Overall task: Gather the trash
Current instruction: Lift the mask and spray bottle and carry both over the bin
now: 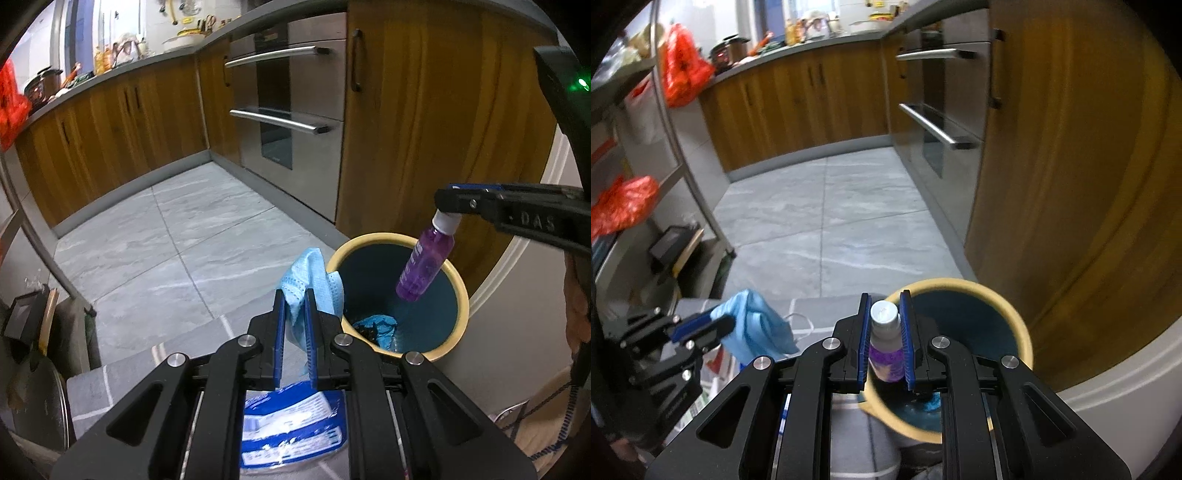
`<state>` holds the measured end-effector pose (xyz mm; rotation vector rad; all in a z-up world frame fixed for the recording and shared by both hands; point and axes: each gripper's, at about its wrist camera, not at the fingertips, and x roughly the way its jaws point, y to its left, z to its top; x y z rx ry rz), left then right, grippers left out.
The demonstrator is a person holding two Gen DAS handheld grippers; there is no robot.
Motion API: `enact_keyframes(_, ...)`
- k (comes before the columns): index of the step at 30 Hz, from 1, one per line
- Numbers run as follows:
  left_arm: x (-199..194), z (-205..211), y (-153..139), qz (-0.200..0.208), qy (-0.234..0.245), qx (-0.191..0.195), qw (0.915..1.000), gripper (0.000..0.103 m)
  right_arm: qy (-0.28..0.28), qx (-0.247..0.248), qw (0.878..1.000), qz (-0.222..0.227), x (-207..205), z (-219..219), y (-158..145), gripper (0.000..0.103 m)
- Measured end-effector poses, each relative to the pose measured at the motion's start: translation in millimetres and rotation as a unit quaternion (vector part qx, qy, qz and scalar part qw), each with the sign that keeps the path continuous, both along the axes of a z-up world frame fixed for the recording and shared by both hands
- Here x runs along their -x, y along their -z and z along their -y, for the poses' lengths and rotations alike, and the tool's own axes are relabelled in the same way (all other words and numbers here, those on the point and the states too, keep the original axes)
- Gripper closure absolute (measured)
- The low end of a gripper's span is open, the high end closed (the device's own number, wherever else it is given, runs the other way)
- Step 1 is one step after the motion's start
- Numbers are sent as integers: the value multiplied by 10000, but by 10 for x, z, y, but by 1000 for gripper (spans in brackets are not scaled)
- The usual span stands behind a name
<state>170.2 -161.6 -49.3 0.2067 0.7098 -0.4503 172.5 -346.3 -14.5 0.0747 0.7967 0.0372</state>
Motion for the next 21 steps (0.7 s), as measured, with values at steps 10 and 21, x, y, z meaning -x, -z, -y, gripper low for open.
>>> enact_keyframes(10, -35, 446, 12, -84, 287, 272, 9992, 93, 415, 57, 9990, -180, -142, 461, 108, 87)
enact_keyframes(21, -254, 1022, 192, -193, 576, 185, 9980, 93, 635, -104, 9957, -661, -417, 738, 427, 87)
